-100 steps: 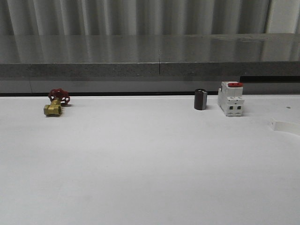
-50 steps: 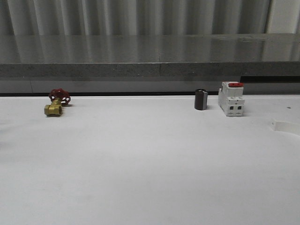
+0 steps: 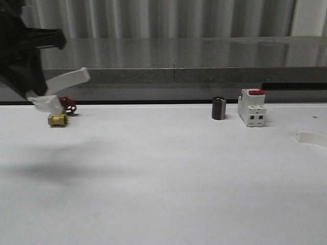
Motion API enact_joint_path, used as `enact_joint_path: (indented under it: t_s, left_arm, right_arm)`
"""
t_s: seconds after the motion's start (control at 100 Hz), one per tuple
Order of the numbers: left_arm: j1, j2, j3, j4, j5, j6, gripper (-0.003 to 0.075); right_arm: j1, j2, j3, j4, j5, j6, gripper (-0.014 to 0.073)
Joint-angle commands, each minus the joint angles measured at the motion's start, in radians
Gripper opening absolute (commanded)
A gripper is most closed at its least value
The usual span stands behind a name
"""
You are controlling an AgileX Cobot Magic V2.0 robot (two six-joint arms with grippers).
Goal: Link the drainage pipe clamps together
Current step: 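Lift the white half-ring with the left gripper and carry it to table center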
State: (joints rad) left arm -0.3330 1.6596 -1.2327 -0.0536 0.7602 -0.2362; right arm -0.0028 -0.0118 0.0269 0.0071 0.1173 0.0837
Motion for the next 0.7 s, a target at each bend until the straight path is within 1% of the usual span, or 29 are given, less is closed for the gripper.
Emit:
enact_joint_path:
  t_s: [0.0, 0.14, 0.29, 0.49, 0.69]
  left_arm:
    - [-0.075, 0.005, -0.041, 0.045, -0.056, -0.092, 0.0029]
    - [-0.165, 0.109, -0.116, 0.099, -0.049, -0.16, 0.0029]
    - [-0.22, 0.238, -0.237, 0.172, -0.023, -0.247, 0.0029]
    - [-0.248, 0.358, -0.332, 0.168, -0.021, -0.279, 0.0029]
    - [-0.254, 0.391, -0.343, 0.163, -0.016, -0.311, 0.0036]
  right_arm:
    - [-0.001, -0.019, -0.015, -0.007, -0.08, 0.002, -0.0118]
    - [-0.001, -0.019, -0.015, -0.007, -0.08, 0.002, -0.0118]
    - [-0.001, -0.019, -0.015, -0.007, -0.08, 0.002, -0.0118]
    - [-0.001, -0.019, -0.015, -0.007, -0.08, 0.002, -0.0118]
    - [-0.001, -0.019, -0.015, -0.007, -0.08, 0.002, -0.0118]
